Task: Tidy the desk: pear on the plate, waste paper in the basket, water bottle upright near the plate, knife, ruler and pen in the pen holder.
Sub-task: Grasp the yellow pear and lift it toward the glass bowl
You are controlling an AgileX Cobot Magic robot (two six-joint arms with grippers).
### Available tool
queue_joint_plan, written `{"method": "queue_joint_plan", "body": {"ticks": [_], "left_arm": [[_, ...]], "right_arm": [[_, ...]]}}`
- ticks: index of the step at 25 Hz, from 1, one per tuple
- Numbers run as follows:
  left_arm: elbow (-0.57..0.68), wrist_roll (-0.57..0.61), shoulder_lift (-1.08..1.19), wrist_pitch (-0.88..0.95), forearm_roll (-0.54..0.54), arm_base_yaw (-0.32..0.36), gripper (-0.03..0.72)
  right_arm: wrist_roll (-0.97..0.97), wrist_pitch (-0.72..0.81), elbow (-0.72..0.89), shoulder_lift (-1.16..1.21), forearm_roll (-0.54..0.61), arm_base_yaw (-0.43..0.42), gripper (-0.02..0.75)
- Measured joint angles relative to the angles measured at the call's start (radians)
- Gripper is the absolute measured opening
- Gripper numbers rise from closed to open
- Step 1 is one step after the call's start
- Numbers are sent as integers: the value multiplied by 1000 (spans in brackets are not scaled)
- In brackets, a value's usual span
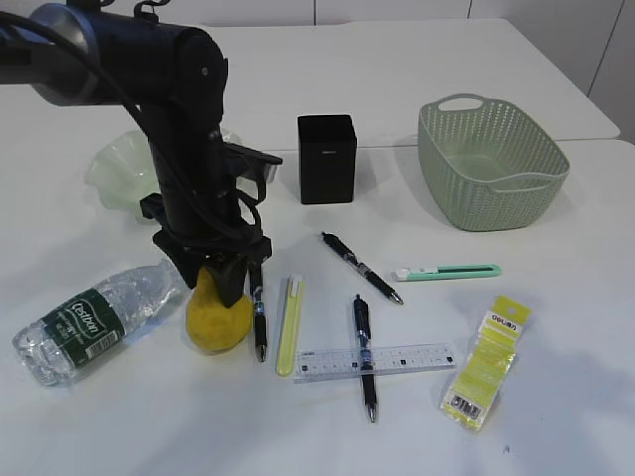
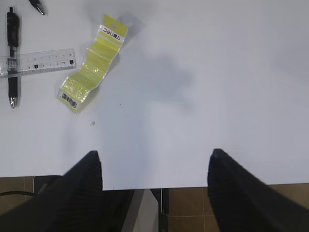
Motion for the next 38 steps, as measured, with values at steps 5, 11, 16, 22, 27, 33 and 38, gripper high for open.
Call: {"method": "queue_joint_plan", "body": {"ticks": [5, 11, 16, 22, 27, 33, 38], "left_arm": [[-2, 0, 0, 0, 0, 0, 309], [-2, 0, 0, 0, 0, 0, 275], [-4, 0, 0, 0, 0, 0, 274], [-4, -2, -13, 0, 3, 0, 275], [-4, -13, -52, 0, 3, 0, 275], [-4, -41, -128, 0, 9, 0, 276], [-38, -52, -164, 8, 76, 0, 279]], "right_arm": [[0, 0, 0, 0, 0, 0, 533], [0, 0, 0, 0, 0, 0, 533], [0, 0, 0, 0, 0, 0, 533], [0, 0, 0, 0, 0, 0, 533], [0, 0, 0, 0, 0, 0, 533], [0, 0, 0, 0, 0, 0, 533], [0, 0, 0, 0, 0, 0, 533]]}}
